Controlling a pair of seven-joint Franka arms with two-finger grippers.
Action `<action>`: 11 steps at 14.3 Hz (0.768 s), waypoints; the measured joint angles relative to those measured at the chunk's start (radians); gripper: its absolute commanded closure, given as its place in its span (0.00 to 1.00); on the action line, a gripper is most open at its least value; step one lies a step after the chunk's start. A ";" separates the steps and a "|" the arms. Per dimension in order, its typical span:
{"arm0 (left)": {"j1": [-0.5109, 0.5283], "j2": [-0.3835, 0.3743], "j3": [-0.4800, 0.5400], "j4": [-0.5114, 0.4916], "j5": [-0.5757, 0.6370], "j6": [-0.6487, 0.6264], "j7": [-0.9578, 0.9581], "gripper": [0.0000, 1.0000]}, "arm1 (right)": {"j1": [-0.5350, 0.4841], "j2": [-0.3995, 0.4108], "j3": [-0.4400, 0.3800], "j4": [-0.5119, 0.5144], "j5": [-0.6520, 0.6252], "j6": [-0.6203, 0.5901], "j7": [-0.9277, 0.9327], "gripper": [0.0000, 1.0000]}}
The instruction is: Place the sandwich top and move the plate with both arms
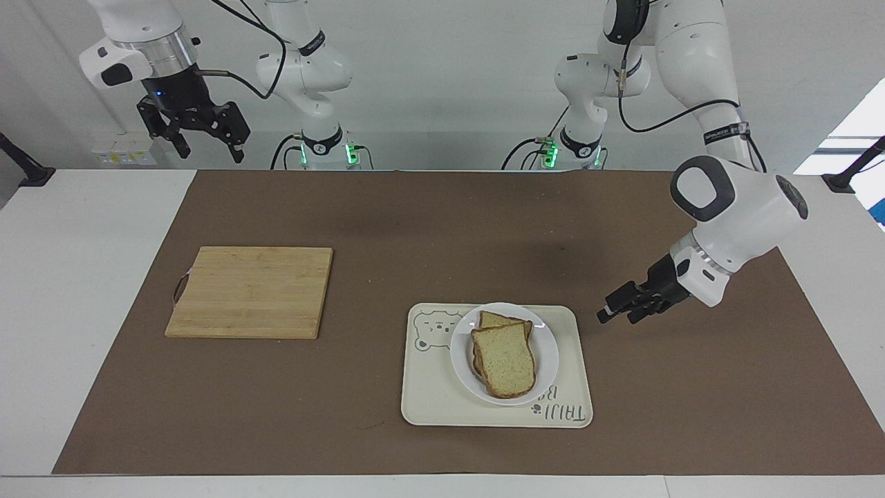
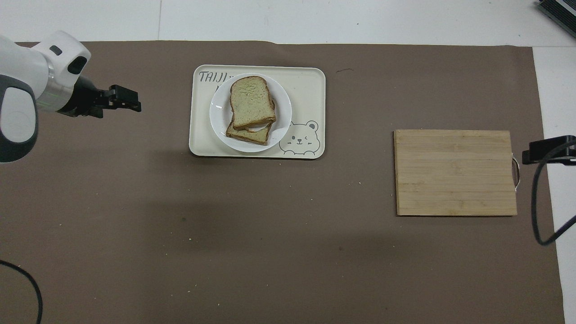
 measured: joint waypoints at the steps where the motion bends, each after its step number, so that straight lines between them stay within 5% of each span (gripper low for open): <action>1: 0.000 -0.030 0.002 0.001 0.039 -0.048 0.000 0.00 | 0.000 0.000 0.000 0.000 0.000 0.000 0.000 0.00; 8: 0.002 -0.140 0.016 0.123 0.159 -0.404 0.021 0.00 | 0.000 0.000 0.000 0.000 0.000 0.000 0.000 0.00; 11: 0.004 -0.147 0.016 0.150 0.159 -0.423 0.033 0.00 | 0.000 0.000 0.000 0.000 0.000 0.000 0.000 0.00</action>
